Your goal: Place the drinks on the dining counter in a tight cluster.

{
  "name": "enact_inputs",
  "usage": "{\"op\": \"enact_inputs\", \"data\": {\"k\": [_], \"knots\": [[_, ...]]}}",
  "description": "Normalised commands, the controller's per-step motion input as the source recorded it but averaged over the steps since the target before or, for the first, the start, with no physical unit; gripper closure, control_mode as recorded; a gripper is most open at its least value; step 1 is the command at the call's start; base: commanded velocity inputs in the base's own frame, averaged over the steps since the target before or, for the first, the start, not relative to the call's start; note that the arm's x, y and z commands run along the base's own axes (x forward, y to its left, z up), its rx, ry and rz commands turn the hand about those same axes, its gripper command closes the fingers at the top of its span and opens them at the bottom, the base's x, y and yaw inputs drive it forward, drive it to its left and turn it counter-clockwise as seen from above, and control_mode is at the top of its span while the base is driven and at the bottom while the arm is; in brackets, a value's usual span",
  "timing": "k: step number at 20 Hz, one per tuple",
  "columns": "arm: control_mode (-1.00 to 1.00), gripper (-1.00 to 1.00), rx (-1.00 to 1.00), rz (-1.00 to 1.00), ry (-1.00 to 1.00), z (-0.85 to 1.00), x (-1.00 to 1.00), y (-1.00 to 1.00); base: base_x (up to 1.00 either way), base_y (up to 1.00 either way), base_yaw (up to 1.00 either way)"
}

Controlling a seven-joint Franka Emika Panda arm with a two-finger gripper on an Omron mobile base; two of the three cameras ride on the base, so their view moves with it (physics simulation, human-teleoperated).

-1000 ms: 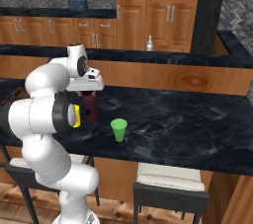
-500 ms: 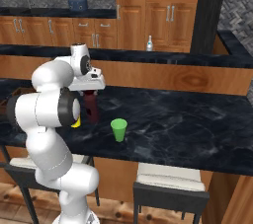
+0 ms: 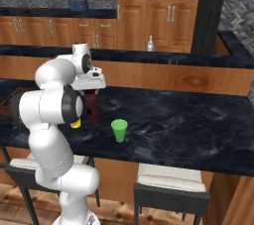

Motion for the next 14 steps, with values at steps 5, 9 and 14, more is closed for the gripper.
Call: {"op": "enact_inputs", "data": {"k": [5, 9, 14], "knots": [[-1.00, -1.00, 0.01, 0.05, 0.01, -0.20, -0.03, -0.01, 0.00, 0.00, 0.00], [-1.00, -1.00, 0.07, 0.01, 0.04, 0.06, -0.06, -0.01, 0.00, 0.00, 0.00], [-1.00, -1.00, 0.10, 0.00, -0.01, 0.16, -0.27, -0.03, 0.00, 0.00, 0.00]]}}
